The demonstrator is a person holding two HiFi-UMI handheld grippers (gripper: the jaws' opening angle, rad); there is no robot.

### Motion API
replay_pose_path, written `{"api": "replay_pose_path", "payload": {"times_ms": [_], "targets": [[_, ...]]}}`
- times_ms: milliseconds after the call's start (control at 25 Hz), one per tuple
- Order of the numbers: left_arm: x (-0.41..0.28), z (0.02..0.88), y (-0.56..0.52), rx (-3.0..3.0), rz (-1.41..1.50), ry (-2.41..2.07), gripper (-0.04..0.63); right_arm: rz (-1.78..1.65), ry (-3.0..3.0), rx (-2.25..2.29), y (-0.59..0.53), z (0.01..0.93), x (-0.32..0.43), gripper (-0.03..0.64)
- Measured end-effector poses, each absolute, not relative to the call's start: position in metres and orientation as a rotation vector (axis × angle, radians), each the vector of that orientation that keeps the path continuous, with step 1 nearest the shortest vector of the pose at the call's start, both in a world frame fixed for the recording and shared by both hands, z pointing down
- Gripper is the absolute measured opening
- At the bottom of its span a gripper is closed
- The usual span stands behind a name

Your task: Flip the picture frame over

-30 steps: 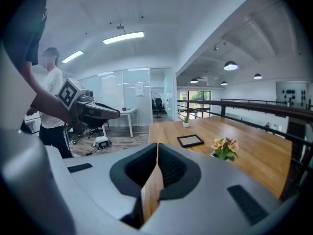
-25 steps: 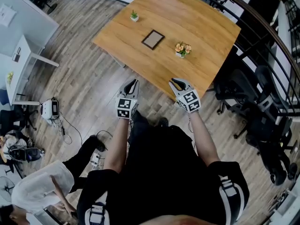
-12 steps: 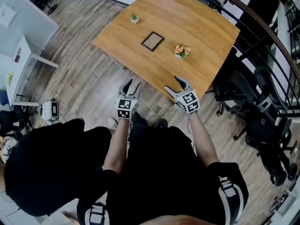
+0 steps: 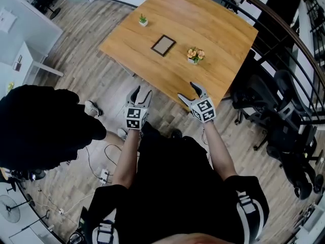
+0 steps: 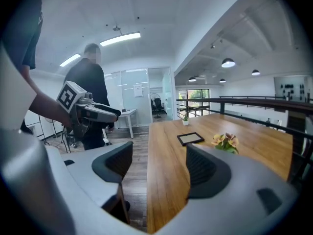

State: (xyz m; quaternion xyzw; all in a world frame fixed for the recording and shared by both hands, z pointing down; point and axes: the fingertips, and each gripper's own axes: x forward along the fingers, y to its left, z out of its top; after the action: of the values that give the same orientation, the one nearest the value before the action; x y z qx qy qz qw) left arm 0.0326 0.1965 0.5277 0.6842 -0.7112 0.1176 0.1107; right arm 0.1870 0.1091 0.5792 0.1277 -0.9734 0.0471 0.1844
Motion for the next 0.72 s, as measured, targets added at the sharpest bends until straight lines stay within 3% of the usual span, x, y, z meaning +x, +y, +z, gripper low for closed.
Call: {"api": "replay_pose_path", "payload": {"times_ms": [720], "targets": [[-0.022, 0.539, 0.160, 2.082, 0.339, -1.974, 0.230, 0.238, -2.701, 0.547, 0.084, 0.591, 0.153, 0.331]]}}
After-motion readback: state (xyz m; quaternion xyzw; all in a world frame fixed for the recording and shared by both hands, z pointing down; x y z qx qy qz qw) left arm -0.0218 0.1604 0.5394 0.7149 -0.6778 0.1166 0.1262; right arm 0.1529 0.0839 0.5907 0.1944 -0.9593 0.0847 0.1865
